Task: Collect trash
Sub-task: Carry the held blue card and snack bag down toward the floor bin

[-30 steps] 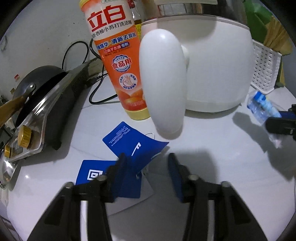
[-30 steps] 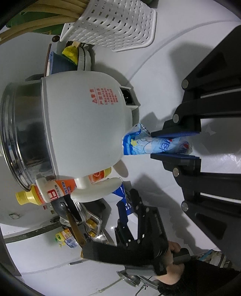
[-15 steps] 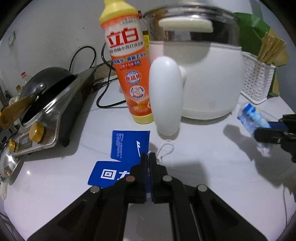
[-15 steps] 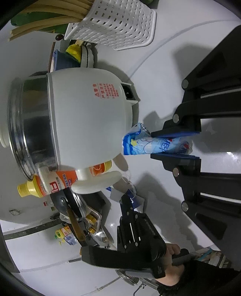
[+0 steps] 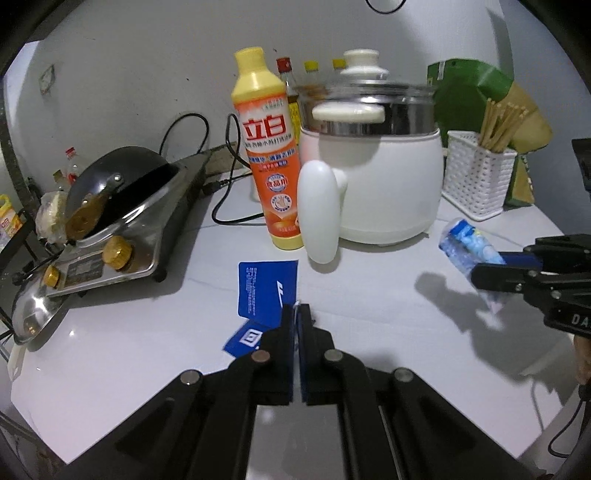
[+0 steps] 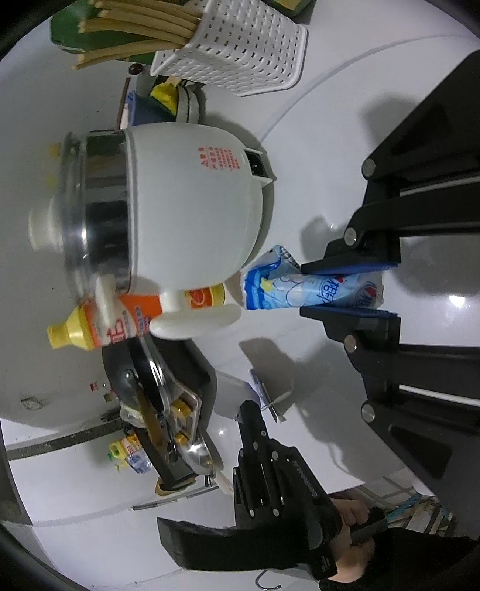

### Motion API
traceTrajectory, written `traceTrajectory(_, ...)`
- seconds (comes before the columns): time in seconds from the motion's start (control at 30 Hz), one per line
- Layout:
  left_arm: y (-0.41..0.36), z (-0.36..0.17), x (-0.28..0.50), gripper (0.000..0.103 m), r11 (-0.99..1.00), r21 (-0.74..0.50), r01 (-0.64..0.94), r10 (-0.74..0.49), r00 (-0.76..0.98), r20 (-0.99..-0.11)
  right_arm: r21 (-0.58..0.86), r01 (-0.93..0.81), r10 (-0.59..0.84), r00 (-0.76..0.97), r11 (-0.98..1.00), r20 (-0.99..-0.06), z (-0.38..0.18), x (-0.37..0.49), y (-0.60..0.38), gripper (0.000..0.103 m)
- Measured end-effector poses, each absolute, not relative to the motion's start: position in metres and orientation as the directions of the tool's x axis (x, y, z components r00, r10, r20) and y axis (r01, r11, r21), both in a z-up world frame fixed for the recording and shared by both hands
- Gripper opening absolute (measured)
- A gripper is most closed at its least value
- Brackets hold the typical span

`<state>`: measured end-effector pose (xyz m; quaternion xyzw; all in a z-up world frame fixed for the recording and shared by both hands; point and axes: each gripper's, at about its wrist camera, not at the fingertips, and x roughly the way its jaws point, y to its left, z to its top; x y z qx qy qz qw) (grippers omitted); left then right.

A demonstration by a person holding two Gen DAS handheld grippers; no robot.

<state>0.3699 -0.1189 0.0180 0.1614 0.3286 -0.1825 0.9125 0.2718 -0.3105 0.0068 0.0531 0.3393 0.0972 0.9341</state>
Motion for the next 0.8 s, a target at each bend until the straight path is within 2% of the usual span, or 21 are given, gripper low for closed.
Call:
traceTrajectory(0.37,-0.092,0.033,0.327,0.002,0.914,0.086,0.396,-0.261,0.738,-0.623,0.128,-0.181,0.221,0.751,0.975,-0.622,0.017,0.240,-0.284,0.014)
traceTrajectory(0.8,-0.057,0.057,0.270,0.002,0.933,0.067,0.353,-0.256,0.783,-0.567,0.088,-0.255,0.255,0.752,0.963,-0.608,0.031,0.206,-0.237,0.014)
